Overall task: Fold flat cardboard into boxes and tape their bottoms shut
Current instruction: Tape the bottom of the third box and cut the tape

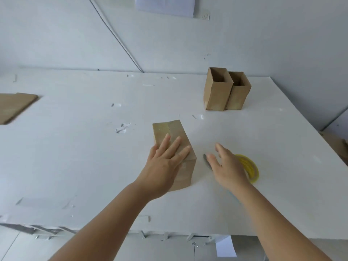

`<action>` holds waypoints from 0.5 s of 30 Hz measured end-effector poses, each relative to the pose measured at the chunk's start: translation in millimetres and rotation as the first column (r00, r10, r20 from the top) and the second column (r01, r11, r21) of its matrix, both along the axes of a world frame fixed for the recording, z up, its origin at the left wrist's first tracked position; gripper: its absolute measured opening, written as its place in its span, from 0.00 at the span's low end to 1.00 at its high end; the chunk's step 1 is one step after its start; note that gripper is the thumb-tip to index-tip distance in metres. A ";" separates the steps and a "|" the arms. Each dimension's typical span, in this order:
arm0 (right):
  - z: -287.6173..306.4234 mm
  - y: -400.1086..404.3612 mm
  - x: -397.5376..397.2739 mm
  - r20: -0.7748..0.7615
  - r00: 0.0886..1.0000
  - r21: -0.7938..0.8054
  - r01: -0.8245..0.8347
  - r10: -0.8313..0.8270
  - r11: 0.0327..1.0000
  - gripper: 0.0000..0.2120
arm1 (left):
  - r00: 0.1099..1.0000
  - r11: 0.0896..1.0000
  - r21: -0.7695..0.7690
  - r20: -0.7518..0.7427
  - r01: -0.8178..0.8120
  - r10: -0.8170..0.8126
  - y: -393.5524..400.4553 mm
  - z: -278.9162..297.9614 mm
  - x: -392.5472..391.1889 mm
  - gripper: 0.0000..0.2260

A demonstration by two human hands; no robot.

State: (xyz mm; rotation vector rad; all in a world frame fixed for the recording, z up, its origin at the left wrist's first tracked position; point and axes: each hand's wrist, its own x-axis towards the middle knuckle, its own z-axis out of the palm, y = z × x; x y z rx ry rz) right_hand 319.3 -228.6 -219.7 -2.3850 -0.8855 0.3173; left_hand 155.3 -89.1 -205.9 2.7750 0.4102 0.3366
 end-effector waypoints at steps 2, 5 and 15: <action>15.8 22.2 -29.0 -0.236 0.946 0.252 -0.160 0.221 0.954 0.30 | 0.994 0.996 -0.088 0.107 -0.005 0.014 3.7 -0.2 -0.8 0.24; 12.1 36.9 -52.0 -0.143 0.925 0.280 -0.303 0.352 0.911 0.31 | 0.969 0.968 -0.244 0.219 -0.058 0.113 12.7 -8.1 -7.8 0.26; 7.7 26.6 -18.2 -0.028 0.891 0.156 -0.444 0.453 0.882 0.36 | 0.995 0.897 -0.438 0.097 0.058 -0.017 34.9 -17.6 -16.7 0.43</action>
